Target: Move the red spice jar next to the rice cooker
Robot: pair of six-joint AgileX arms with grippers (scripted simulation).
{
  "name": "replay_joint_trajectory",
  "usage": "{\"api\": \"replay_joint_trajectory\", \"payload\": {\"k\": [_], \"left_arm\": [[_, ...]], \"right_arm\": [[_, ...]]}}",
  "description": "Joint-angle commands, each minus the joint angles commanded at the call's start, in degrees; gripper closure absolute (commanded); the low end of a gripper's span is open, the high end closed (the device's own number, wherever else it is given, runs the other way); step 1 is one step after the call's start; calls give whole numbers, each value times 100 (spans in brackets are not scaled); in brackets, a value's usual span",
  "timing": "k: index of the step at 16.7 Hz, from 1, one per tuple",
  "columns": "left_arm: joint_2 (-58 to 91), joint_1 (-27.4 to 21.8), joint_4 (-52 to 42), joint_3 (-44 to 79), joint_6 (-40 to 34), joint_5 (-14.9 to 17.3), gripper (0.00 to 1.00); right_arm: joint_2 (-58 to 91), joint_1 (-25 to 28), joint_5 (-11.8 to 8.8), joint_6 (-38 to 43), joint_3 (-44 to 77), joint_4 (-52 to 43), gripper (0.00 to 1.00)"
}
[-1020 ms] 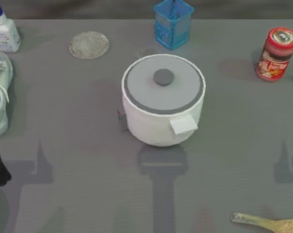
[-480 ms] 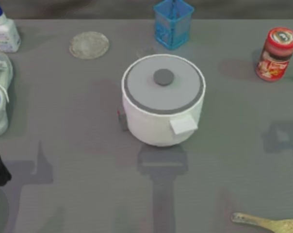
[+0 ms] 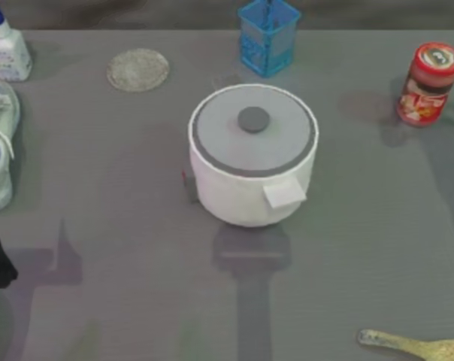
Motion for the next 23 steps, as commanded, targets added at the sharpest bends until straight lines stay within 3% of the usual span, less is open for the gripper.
{"api": "replay_joint_trajectory", "payload": {"k": [7,12,18,23], "left_arm": [[0,0,0,0,0,0,0],[0,0,0,0,0,0,0],[0,0,0,0,0,0,0],[0,0,0,0,0,0,0]], "right_arm": [[3353,26,-38,-276,3649,-1559,0],[5531,25,-52,-420,5490,-2736,0],[7190,18,-64,-489,6546,-3721,0],[7314,17,-66,-492,6610,-3799,0]]}}
